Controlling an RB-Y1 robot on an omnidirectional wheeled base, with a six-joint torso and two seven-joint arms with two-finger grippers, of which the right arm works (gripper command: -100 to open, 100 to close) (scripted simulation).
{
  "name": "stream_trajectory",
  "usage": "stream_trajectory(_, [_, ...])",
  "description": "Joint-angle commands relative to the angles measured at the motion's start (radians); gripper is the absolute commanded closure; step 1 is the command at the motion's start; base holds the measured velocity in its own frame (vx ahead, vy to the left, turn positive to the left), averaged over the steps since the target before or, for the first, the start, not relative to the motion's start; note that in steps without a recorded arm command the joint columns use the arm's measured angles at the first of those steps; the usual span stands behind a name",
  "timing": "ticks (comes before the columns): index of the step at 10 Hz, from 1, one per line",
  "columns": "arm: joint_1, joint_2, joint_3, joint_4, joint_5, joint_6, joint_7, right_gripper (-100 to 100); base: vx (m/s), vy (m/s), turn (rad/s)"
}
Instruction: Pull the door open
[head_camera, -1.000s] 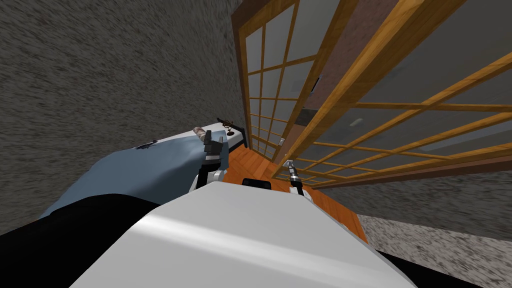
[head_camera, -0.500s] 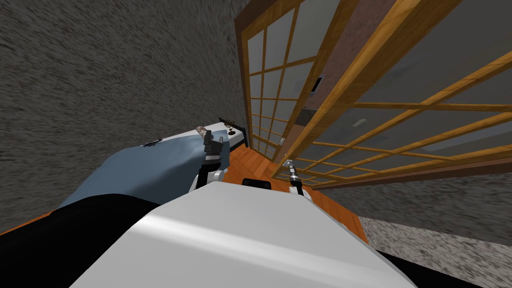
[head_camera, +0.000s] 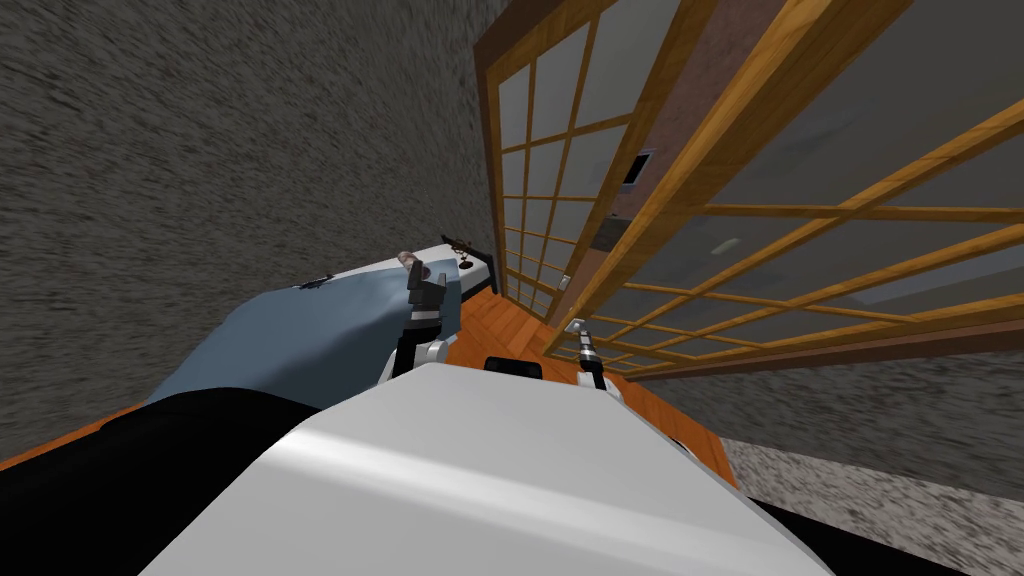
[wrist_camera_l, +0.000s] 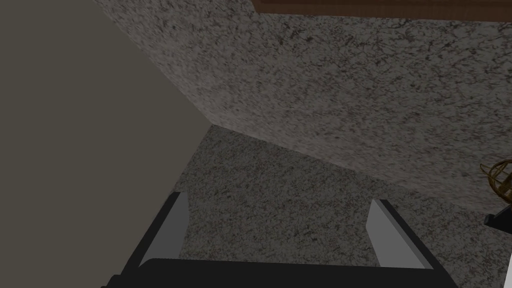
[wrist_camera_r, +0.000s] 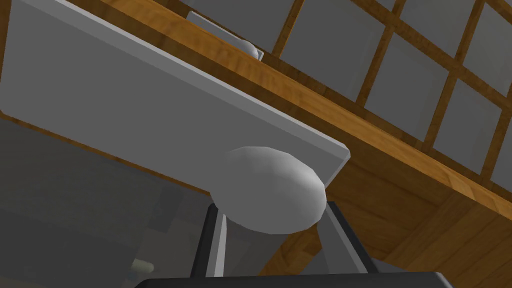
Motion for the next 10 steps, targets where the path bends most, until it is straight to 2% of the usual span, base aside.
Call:
stream_trajectory(1, [0.001,0.016,0.019,-0.01,-0.011,0.009,-0.05,100,-0.038,-0.023,0.04])
stream_trajectory(4, [-0.002,0.017,0.025,-0.011,-0.025,0.012,-0.094,100,-0.028,-0.018,0.042])
stream_trajectory(6, [-0.006,0.019,0.038,-0.011,-0.054,0.016,-0.163,100,-0.046,-0.024,0.064])
stream_trajectory(9, [-0.009,0.02,0.044,-0.011,-0.069,0.019,-0.217,100,-0.035,-0.019,0.046])
stream_trajectory(10, [-0.011,0.022,0.051,-0.011,-0.084,0.021,-0.257,100,-0.035,-0.011,0.041])
